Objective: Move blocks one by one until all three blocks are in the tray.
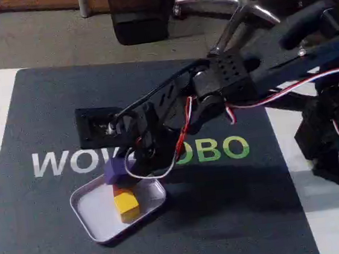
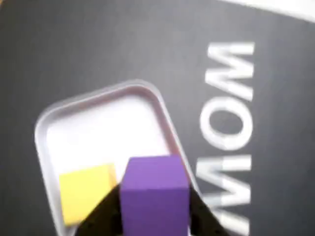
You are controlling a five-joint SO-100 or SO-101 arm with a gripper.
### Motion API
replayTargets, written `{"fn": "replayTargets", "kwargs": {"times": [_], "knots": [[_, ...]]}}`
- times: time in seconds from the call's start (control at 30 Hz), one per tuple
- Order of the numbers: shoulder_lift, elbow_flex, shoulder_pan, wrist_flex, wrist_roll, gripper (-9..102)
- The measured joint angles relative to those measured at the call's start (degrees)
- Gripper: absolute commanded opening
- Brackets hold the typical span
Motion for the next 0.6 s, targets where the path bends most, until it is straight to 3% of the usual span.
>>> {"fn": "replayTargets", "kwargs": {"times": [0.33,0.6], "knots": [[-1.1,-0.6,-1.2,-1.2,-0.4,-6],[-1.1,-0.6,-2.2,-1.2,-1.7,15]]}}
